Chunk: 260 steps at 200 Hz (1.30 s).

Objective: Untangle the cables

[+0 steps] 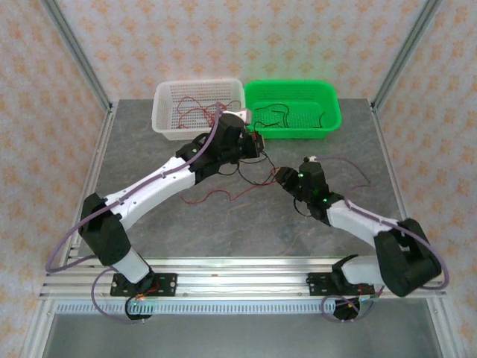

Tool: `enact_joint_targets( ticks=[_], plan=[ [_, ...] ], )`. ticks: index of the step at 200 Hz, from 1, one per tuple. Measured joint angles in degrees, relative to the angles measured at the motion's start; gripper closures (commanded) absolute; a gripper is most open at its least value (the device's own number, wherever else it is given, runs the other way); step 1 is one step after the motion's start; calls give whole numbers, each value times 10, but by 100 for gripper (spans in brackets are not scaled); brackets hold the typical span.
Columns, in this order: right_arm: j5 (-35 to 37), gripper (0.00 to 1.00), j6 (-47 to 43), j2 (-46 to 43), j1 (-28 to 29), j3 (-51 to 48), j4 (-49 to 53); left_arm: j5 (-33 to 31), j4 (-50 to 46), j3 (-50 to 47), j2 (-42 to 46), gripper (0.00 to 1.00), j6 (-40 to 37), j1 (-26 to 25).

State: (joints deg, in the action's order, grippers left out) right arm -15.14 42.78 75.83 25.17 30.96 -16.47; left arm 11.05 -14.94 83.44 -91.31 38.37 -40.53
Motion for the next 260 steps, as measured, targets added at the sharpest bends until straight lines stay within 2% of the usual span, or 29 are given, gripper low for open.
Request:
enact_joint_targets(
  ticks=[30, 59, 99, 132, 170, 187, 209, 243, 260],
  plan=[
    [-28, 67, 14, 74, 0, 3, -42, -5, -8, 15, 11, 100, -7, 0],
    [-49, 86, 28, 125, 0, 4, -83, -10, -12, 35, 13, 100, -10, 0],
    [-64, 98, 40, 160, 0, -2, -123, -10, -27, 75, 13, 100, -17, 0],
    [-64, 100, 42, 166, 0, -22, -138, -19, -52, 145, 12, 100, -32, 0],
    [-63, 100, 42, 165, 0, -48, -153, -41, -89, 281, -13, 100, -63, 0],
    [-63, 91, 41, 157, 0, -55, -152, -52, -102, 339, -32, 100, -76, 0],
    [-57, 72, 27, 122, 0, -65, -126, -58, -114, 404, -64, 100, -89, 3],
    [-35, 36, -6, 11, 0, -68, -56, -55, -118, 471, -134, 100, -100, 23],
    [-19, 28, -20, -55, 0, -70, -15, -44, -111, 490, -176, 100, -100, 41]
  ],
)
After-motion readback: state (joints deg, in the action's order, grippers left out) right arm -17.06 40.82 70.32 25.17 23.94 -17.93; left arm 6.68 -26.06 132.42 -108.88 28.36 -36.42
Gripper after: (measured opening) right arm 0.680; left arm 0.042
